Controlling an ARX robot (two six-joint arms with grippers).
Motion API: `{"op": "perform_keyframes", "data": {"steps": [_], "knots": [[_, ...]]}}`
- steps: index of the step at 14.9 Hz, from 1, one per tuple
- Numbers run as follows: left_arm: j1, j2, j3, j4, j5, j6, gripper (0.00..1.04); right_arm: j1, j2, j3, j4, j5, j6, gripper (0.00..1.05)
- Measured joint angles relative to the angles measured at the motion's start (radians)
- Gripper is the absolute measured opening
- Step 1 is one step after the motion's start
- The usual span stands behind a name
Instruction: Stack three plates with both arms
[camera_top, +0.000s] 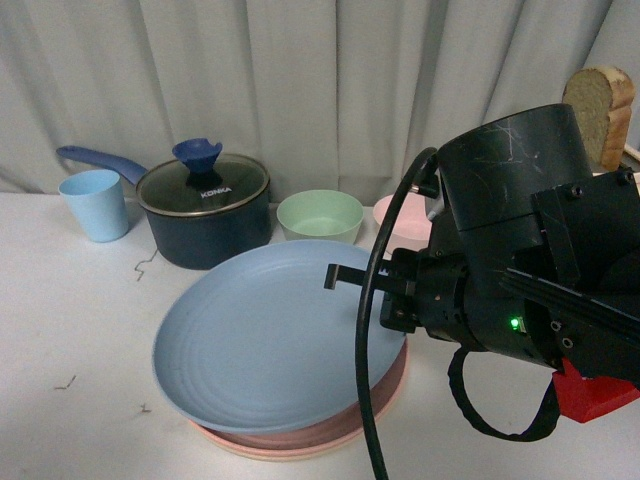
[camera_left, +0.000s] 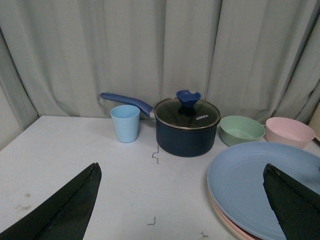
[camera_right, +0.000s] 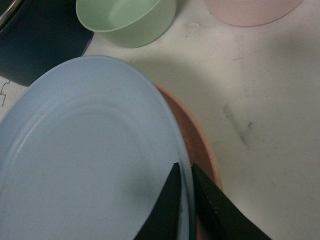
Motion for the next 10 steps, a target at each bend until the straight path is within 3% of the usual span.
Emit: {"op": "perform_keyframes", "data": {"steps": [1, 4, 5, 6, 10], "knots": [[0.000, 0.000, 0.000, 0.000, 0.000, 0.000, 0.98, -0.001, 0.002, 0.000, -0.019, -0.008, 0.000, 0.22], [0.000, 0.000, 0.000, 0.000, 0.000, 0.000, 0.98, -0.017, 0.003, -0.020, -0.003, -0.034, 0.001, 0.47], [0.000, 0.000, 0.000, 0.000, 0.000, 0.000, 0.98, -0.041, -0.028, -0.054, 0.010, -0.072, 0.010, 0.67], [0.000, 0.000, 0.000, 0.000, 0.000, 0.000, 0.98, -0.091, -0.171, -0.120, 0.050, -0.161, 0.037, 1.00], [0.000, 0.000, 0.000, 0.000, 0.000, 0.000, 0.98, -0.182, -0.452, -0.260, 0.054, -0.309, 0.079, 0.98]]}}
